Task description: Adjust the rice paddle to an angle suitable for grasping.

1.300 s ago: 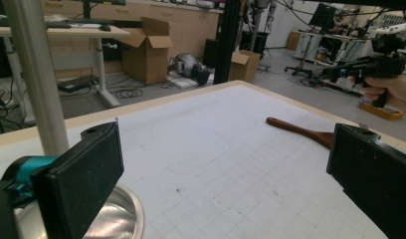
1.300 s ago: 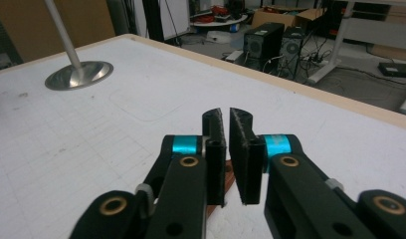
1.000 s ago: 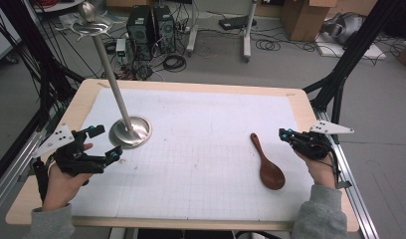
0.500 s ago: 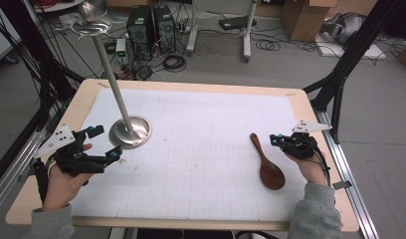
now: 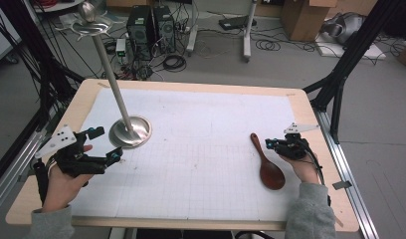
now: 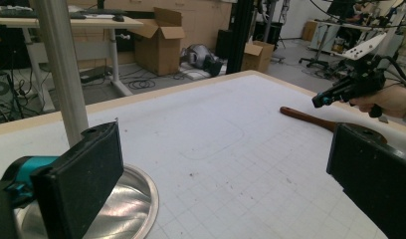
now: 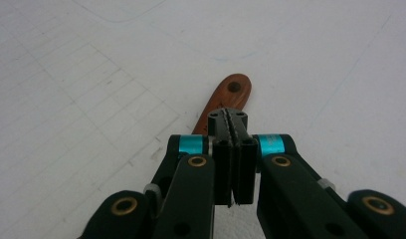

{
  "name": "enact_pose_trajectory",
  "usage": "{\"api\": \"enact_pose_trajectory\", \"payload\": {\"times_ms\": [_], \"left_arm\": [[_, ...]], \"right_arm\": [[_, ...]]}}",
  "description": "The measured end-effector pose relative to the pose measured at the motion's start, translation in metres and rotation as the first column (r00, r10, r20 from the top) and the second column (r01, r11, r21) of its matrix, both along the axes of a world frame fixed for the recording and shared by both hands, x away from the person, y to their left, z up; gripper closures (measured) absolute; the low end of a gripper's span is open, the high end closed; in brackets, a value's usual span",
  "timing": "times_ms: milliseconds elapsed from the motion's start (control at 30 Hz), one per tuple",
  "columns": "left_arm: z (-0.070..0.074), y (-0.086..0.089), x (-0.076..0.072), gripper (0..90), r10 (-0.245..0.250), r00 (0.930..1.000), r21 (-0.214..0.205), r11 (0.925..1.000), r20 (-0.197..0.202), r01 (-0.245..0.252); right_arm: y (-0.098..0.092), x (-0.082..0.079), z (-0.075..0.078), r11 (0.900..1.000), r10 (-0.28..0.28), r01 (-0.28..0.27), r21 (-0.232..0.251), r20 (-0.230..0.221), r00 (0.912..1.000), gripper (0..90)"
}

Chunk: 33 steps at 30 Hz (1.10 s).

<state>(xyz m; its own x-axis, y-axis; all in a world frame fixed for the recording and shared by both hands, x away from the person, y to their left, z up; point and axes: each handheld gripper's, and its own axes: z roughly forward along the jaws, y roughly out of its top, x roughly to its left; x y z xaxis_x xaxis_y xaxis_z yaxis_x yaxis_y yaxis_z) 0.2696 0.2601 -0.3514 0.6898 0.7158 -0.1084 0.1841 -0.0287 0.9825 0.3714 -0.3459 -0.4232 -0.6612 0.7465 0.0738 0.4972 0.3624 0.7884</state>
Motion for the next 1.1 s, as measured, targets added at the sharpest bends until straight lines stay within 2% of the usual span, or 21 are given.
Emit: {"api": "enact_pose_trajectory", "payload": {"times_ms": [300,333,733,1100], "left_arm": [[-0.002,0.001,0.0,1.7,0.007,1.0,0.007,0.9999,-0.005,-0.007],[-0.002,0.001,0.0,1.7,0.009,0.9999,0.007,0.9999,-0.005,-0.009],[-0.005,0.003,0.0,1.7,0.015,0.9997,0.014,0.9998,-0.016,-0.015],[-0.006,0.005,-0.002,1.7,0.026,0.9994,0.021,0.9995,-0.022,-0.025]], "right_arm": [[0.003,0.005,-0.009,0.9998,0.007,-0.008,-0.018,-0.037,0.9993,89.2],[0.004,0.006,-0.012,0.9998,0.006,-0.007,-0.021,-0.058,0.9983,89.2],[0.005,0.011,-0.019,0.9996,0.003,-0.005,-0.028,-0.089,0.996,89.3],[0.007,0.012,-0.02,0.9993,0.008,-0.011,-0.035,-0.081,0.9967,89.2]]}}
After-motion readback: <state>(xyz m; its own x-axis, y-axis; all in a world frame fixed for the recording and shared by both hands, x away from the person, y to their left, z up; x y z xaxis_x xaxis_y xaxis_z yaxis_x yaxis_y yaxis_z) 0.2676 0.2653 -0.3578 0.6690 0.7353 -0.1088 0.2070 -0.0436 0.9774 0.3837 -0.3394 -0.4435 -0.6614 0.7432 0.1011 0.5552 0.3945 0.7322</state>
